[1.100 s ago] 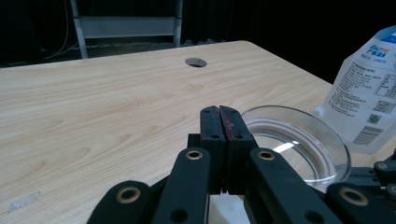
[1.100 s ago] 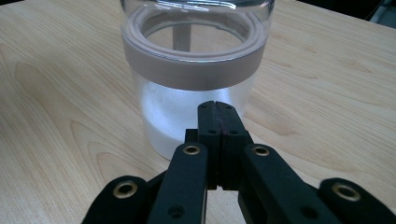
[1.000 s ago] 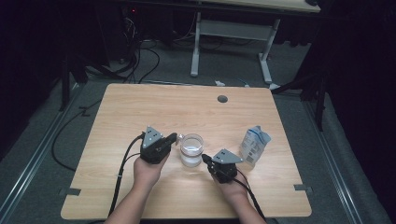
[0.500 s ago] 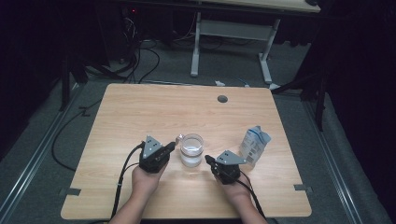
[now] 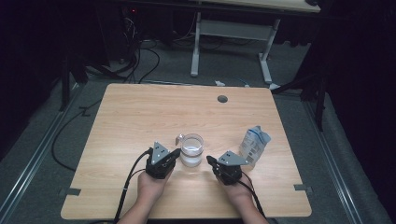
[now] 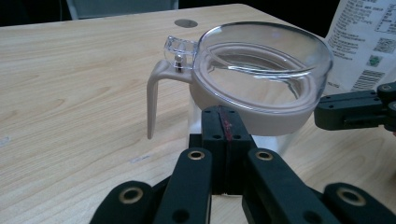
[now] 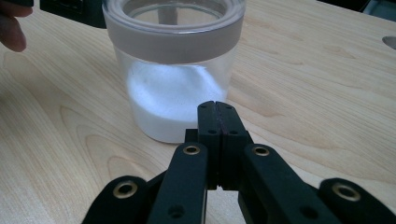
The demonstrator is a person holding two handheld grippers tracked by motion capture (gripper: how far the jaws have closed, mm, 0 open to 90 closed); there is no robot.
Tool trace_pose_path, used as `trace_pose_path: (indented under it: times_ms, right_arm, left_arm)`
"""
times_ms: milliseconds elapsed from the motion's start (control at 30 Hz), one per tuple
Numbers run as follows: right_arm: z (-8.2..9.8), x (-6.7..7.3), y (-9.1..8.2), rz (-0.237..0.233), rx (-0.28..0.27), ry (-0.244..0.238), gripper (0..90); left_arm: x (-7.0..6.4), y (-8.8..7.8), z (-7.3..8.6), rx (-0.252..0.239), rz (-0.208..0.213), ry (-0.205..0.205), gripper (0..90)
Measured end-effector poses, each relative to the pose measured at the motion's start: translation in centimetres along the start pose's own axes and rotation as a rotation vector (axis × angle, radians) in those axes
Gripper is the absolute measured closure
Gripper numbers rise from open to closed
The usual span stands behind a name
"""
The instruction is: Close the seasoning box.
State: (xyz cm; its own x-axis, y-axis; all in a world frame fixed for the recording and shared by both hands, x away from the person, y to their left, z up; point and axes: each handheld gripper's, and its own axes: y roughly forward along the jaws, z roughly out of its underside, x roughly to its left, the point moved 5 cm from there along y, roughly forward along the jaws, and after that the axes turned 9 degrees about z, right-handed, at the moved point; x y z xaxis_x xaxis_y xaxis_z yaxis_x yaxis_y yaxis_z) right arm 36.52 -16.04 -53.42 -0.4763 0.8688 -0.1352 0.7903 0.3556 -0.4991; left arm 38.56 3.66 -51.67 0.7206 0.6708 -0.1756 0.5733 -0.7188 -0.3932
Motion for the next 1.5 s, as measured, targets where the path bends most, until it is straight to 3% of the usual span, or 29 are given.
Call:
trace_pose_path:
  times_ms: [467,600,733,933,1167,1233,1300,1500]
  right_arm:
    - [0.3,-1.0,-0.5,0.024,0.003,0.014,89.8]
    - [0.4,-1.3,-0.6,0.029,0.002,0.022,89.8]
    - [0.2,-1.7,-0.7,0.032,-0.006,0.04,89.9]
    - [-0.8,-2.9,-0.2,0.062,-0.019,0.076,89.9]
    - [-2.0,-2.9,1.2,0.081,-0.015,0.048,90.0]
    - [-2.0,-2.7,1.4,0.081,-0.018,0.045,90.0]
    - [-2.0,-2.7,1.3,0.074,-0.028,0.047,90.0]
    - [-2.0,-1.9,0.7,0.066,-0.035,0.025,90.0]
  left_arm:
    - [0.4,3.0,-1.4,-0.004,0.011,-0.022,90.0]
    - [0.6,3.0,-1.4,-0.013,0.004,-0.021,90.0]
    - [1.4,1.1,-0.5,-0.003,-0.02,-0.012,89.6]
    - [3.8,-3.4,1.5,-0.001,-0.087,0.005,85.3]
    - [5.7,-8.4,3.8,0.006,-0.158,-0.017,76.7]
    - [6.1,-9.2,4.5,0.028,-0.155,-0.042,73.3]
    - [6.3,-9.9,5.2,0.038,-0.18,-0.035,72.5]
    - [6.8,-10.6,6.4,0.042,-0.197,-0.05,72.0]
